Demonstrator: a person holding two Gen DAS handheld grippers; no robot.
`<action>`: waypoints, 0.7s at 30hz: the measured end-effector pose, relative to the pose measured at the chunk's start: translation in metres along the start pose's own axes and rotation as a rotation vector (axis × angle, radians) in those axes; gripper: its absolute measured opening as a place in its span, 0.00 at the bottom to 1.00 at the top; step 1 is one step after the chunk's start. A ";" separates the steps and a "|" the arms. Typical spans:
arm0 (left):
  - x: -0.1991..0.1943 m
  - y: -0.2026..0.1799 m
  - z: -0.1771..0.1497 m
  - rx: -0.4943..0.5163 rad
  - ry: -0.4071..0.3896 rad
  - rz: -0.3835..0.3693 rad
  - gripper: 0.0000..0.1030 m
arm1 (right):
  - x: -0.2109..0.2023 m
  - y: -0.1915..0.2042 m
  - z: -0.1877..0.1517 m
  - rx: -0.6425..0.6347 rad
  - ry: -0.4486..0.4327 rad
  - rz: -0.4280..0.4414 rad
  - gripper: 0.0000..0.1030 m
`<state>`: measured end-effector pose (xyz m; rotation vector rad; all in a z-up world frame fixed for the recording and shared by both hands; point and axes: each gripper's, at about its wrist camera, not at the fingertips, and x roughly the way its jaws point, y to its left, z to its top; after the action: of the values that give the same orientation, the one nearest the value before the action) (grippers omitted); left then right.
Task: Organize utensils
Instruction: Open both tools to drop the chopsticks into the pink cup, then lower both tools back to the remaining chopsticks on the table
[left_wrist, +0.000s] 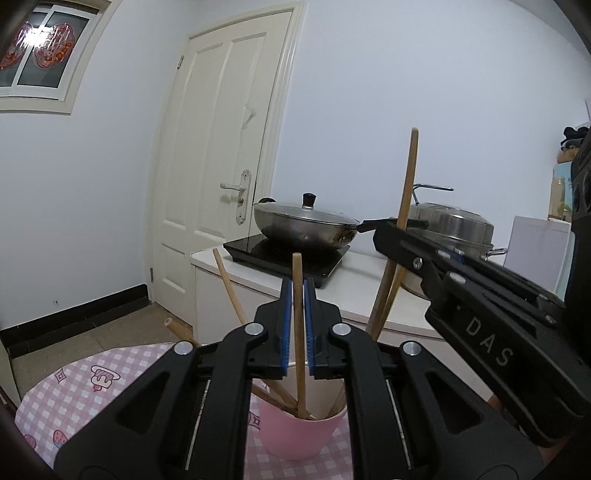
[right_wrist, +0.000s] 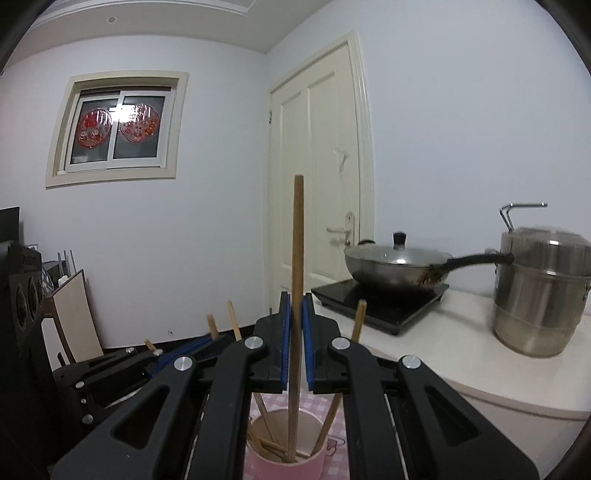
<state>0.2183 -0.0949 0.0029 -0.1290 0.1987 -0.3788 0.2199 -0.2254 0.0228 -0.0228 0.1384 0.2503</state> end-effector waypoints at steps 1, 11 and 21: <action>-0.001 0.001 0.001 -0.009 0.001 -0.003 0.24 | 0.000 -0.002 -0.001 0.008 0.007 0.001 0.05; -0.008 0.006 0.005 -0.033 -0.009 0.003 0.43 | -0.005 -0.011 -0.001 0.061 0.025 0.007 0.06; -0.030 0.010 0.013 -0.024 -0.010 0.013 0.50 | -0.020 -0.012 0.000 0.083 0.039 0.019 0.16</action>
<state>0.1978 -0.0731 0.0188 -0.1530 0.1945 -0.3627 0.2032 -0.2419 0.0254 0.0558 0.1876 0.2634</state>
